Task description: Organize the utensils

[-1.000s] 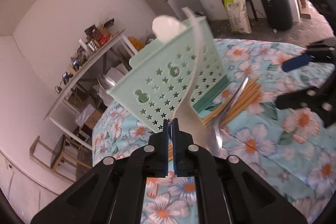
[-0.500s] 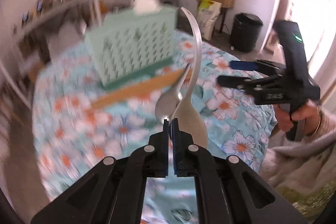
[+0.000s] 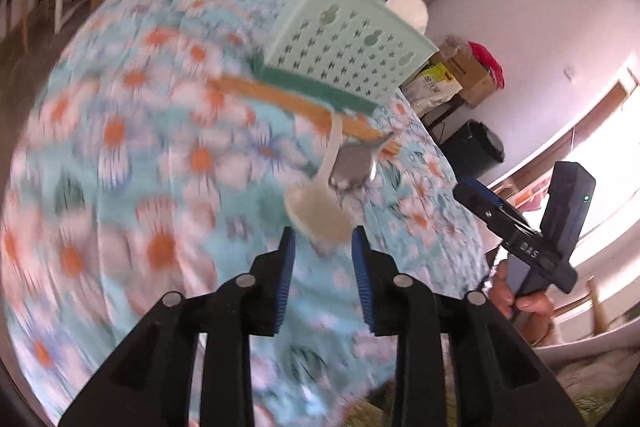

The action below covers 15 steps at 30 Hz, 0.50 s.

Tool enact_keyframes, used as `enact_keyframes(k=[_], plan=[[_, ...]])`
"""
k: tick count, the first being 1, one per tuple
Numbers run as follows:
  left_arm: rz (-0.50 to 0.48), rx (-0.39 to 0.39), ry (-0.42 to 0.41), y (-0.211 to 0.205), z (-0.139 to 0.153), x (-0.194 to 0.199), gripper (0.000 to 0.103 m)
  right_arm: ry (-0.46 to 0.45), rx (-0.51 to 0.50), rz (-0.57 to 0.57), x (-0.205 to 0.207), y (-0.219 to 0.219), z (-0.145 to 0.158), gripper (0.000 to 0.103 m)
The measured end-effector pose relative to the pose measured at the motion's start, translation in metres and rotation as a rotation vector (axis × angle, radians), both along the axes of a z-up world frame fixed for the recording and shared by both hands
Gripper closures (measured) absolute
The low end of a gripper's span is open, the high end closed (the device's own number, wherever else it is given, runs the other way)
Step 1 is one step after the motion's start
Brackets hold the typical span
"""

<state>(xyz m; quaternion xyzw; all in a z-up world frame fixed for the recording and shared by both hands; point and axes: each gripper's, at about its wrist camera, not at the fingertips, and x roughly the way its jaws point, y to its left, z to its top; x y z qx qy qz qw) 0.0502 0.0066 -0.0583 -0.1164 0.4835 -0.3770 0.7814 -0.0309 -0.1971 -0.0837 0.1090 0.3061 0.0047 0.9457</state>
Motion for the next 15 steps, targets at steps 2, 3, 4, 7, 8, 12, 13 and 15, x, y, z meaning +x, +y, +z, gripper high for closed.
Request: enact_keyframes(k=[2,3,4,7,8,12,13,15], plan=[[0.019,-0.059,0.060,0.004,-0.006,-0.009,0.066,-0.001,-0.005,0.008,-0.001,0.003,0.002,0.023],[0.028,-0.092,0.087,0.006,-0.009,-0.011,0.063,-0.001,-0.007,0.012,-0.001,0.004,0.002,0.023],[0.032,-0.110,0.101,0.006,-0.011,-0.011,0.059,-0.001,-0.008,0.015,-0.001,0.005,0.003,0.023],[0.071,-0.218,0.177,0.007,-0.019,-0.006,0.056,0.000,-0.005,0.018,-0.001,0.006,0.004,0.023],[0.083,-0.252,0.202,0.008,-0.020,-0.004,0.056,-0.001,-0.004,0.018,-0.002,0.007,0.004,0.023],[0.161,-0.424,0.341,0.013,-0.034,0.011,0.056,-0.007,0.004,0.009,-0.005,0.005,0.006,0.023],[0.176,-0.455,0.370,0.014,-0.036,0.014,0.057,-0.007,0.008,0.006,-0.005,0.004,0.006,0.023],[0.197,-0.476,0.402,0.011,-0.042,0.018,0.057,-0.006,0.014,0.001,-0.005,0.002,0.006,0.023]])
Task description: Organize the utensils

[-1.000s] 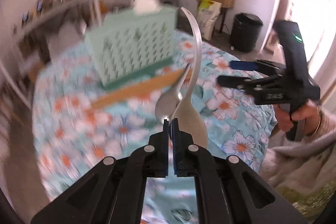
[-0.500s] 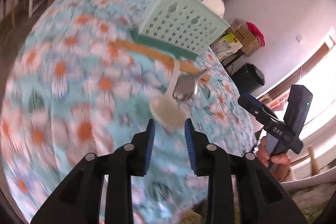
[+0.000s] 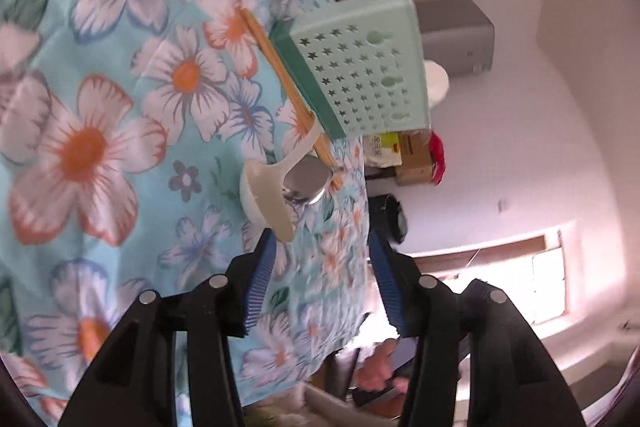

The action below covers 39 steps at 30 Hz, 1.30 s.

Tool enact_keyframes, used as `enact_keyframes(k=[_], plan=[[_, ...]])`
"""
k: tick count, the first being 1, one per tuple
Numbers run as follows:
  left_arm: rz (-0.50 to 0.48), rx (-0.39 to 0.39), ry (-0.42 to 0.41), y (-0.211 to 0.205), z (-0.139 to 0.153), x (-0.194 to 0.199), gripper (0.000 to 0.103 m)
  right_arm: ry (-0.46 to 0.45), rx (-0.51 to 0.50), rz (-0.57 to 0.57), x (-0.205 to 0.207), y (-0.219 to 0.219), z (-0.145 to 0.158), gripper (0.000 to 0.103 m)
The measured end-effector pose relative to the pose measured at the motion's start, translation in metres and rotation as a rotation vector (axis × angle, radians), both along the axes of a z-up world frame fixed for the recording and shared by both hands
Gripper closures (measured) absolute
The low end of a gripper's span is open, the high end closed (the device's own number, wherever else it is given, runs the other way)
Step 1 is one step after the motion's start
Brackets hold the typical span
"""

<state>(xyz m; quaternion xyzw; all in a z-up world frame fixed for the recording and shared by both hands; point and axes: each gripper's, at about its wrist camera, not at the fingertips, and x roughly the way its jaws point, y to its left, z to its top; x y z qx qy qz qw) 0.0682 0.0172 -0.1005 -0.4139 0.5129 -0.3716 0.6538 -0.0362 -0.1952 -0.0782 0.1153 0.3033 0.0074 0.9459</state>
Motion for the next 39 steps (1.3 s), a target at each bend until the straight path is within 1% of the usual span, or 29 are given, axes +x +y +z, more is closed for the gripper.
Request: enact_keyframes(k=[1,3,5,6,7,11,16,20,21,24,25,26,27,28,29,31,33,34,36,37,38,39], plan=[[0.006,0.003,0.017,-0.002,-0.002,0.001,0.058,0.001,0.004,-0.003,0.000,-0.001,0.000,0.023],[0.015,0.021,0.026,-0.006,-0.004,0.002,0.063,0.003,0.009,-0.005,0.001,-0.003,-0.001,0.023],[0.022,0.051,0.031,-0.010,-0.006,0.002,0.081,0.003,0.011,-0.007,0.001,-0.004,-0.001,0.023],[0.028,0.065,0.031,-0.010,-0.007,0.003,0.086,0.003,0.012,-0.007,0.001,-0.005,-0.002,0.023],[0.034,0.073,0.028,-0.010,-0.007,0.004,0.094,0.003,0.012,-0.007,0.001,-0.005,-0.002,0.023],[0.074,0.104,-0.004,-0.001,-0.001,0.006,0.103,0.010,0.018,-0.006,0.003,-0.006,-0.005,0.023],[0.123,0.176,-0.072,0.014,0.015,0.011,0.103,0.018,0.020,0.000,0.004,-0.006,-0.007,0.023],[0.175,0.259,-0.133,0.027,0.027,0.017,0.103,0.019,0.013,0.002,0.005,-0.004,-0.008,0.023],[0.171,0.267,-0.141,0.027,0.029,0.017,0.103,0.019,0.012,0.001,0.005,-0.004,-0.008,0.023],[0.108,0.242,-0.146,0.020,0.034,0.009,0.103,0.019,0.013,-0.001,0.005,-0.005,-0.008,0.023],[0.069,0.238,-0.146,0.014,0.034,0.005,0.098,0.023,0.017,-0.002,0.005,-0.006,-0.009,0.023],[0.047,0.238,-0.142,0.008,0.034,0.003,0.086,0.025,0.020,-0.003,0.006,-0.006,-0.010,0.023],[0.029,0.240,-0.129,0.004,0.032,0.001,0.079,0.028,0.026,-0.001,0.007,-0.007,-0.010,0.023],[0.019,0.238,-0.111,-0.001,0.028,0.000,0.065,0.030,0.028,0.000,0.007,-0.007,-0.011,0.023],[0.015,0.216,-0.076,-0.005,0.022,0.000,0.061,0.030,0.028,0.003,0.007,-0.007,-0.011,0.023],[0.022,0.170,-0.010,-0.008,0.011,0.003,0.059,0.026,0.021,0.007,0.006,-0.006,-0.010,0.023],[0.043,0.126,0.058,-0.009,0.000,0.008,0.059,0.021,0.019,0.004,0.005,-0.006,-0.009,0.023],[0.060,0.101,0.108,-0.010,-0.008,0.011,0.059,0.020,0.020,0.002,0.004,-0.007,-0.009,0.023],[0.084,0.086,0.152,-0.011,-0.015,0.014,0.060,0.021,0.030,-0.007,0.003,-0.009,-0.011,0.023],[0.100,0.094,0.161,-0.012,-0.017,0.016,0.062,0.022,0.033,-0.010,0.002,-0.010,-0.011,0.023],[0.121,0.104,0.155,-0.012,-0.017,0.016,0.069,0.024,0.037,-0.014,0.002,-0.011,-0.013,0.023],[0.127,0.112,0.147,-0.014,-0.016,0.016,0.074,0.025,0.038,-0.017,0.002,-0.011,-0.014,0.023]])
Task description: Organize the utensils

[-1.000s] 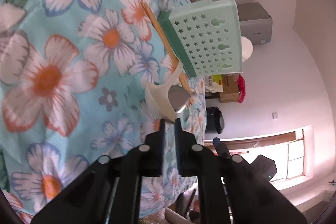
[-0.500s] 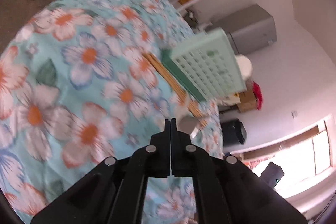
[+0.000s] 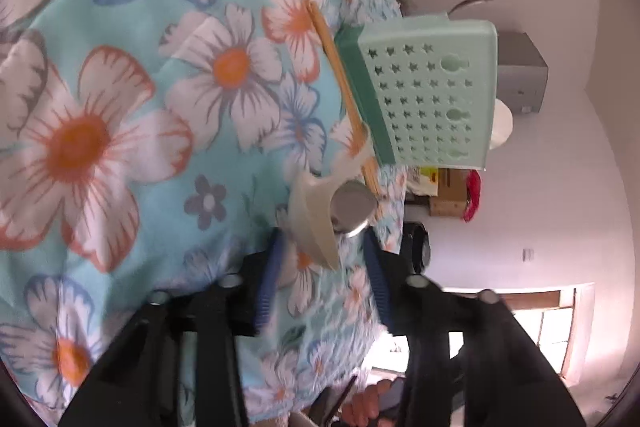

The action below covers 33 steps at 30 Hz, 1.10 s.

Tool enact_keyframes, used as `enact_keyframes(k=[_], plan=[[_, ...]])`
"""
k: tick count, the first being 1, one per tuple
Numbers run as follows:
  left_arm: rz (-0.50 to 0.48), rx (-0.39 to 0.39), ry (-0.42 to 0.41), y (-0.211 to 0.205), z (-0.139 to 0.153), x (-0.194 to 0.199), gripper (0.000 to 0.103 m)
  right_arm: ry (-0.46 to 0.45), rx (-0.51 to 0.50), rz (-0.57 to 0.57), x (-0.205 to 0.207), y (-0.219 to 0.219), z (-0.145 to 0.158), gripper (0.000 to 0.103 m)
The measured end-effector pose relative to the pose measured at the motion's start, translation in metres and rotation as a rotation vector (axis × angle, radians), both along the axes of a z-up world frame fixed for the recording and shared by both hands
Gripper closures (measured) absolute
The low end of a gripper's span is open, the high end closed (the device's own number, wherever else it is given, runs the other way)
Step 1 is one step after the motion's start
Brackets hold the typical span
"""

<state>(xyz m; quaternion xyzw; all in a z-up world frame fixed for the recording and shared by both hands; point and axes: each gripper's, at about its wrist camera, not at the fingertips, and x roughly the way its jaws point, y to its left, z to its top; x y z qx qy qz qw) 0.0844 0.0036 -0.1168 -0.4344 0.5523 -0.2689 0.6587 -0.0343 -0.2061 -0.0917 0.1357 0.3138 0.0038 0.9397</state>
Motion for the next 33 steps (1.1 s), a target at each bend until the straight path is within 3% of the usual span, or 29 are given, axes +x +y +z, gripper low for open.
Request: enact_keyframes(k=[1,7,13,18,24,29,33], plan=[[0.006,0.018,-0.011,0.000,0.001,0.000,0.085,0.001,0.000,-0.001,0.000,0.000,0.000,0.023],[0.003,0.206,-0.162,0.010,0.027,0.003,0.099,0.007,-0.007,0.001,0.003,0.001,-0.003,0.023],[0.051,0.339,-0.246,0.032,0.037,0.013,0.100,-0.009,-0.100,0.054,0.008,0.016,0.001,0.028],[0.043,0.384,-0.264,0.041,0.035,0.025,0.100,-0.036,-0.286,0.142,0.021,0.038,0.009,0.044],[0.004,0.397,-0.286,0.039,0.031,0.031,0.100,-0.026,-0.593,0.252,0.050,0.065,0.003,0.057],[-0.019,0.400,-0.301,0.037,0.027,0.035,0.100,0.040,-0.771,0.324,0.072,0.078,-0.022,0.057],[-0.024,0.404,-0.318,0.037,0.025,0.038,0.100,0.018,-0.899,0.340,0.073,0.091,-0.035,0.057]])
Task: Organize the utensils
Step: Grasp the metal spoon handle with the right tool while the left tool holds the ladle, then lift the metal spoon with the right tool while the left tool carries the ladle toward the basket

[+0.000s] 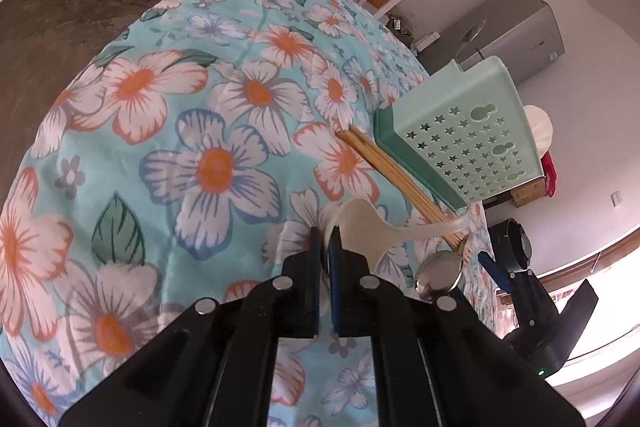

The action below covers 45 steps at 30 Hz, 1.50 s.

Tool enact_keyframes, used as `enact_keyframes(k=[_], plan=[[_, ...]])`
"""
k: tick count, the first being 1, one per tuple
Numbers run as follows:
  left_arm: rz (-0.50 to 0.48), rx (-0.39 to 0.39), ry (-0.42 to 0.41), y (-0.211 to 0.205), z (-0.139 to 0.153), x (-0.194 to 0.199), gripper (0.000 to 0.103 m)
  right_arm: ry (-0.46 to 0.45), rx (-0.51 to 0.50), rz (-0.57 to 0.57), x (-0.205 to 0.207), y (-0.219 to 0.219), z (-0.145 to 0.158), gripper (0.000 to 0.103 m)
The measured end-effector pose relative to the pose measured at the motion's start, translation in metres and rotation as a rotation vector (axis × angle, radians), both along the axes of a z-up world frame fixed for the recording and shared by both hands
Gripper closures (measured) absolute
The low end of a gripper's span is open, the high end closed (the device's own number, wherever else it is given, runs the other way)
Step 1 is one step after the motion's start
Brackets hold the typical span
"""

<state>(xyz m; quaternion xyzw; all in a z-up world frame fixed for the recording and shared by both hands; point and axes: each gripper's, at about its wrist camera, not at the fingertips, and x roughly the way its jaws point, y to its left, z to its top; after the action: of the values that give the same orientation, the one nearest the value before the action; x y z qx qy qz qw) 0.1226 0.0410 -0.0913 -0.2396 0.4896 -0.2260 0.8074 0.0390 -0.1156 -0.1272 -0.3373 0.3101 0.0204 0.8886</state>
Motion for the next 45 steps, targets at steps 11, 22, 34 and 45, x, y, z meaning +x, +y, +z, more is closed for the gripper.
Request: enact_keyframes(k=[11,22,34,45], plan=[[0.001,-0.009,-0.004,-0.001,-0.003,0.007,0.099,-0.095,-0.343,0.179,-0.007,0.037,-0.026,0.092],[-0.009,-0.020,-0.003,0.000,-0.003,0.003,0.099,-0.052,-0.181,0.078,-0.028,0.012,0.017,0.101],[-0.050,-0.042,-0.008,-0.001,-0.001,0.000,0.095,0.216,0.911,-0.151,-0.043,-0.101,0.107,0.103],[-0.064,-0.016,0.001,-0.005,-0.002,-0.003,0.092,0.445,1.568,-0.409,-0.042,-0.140,0.019,0.103]])
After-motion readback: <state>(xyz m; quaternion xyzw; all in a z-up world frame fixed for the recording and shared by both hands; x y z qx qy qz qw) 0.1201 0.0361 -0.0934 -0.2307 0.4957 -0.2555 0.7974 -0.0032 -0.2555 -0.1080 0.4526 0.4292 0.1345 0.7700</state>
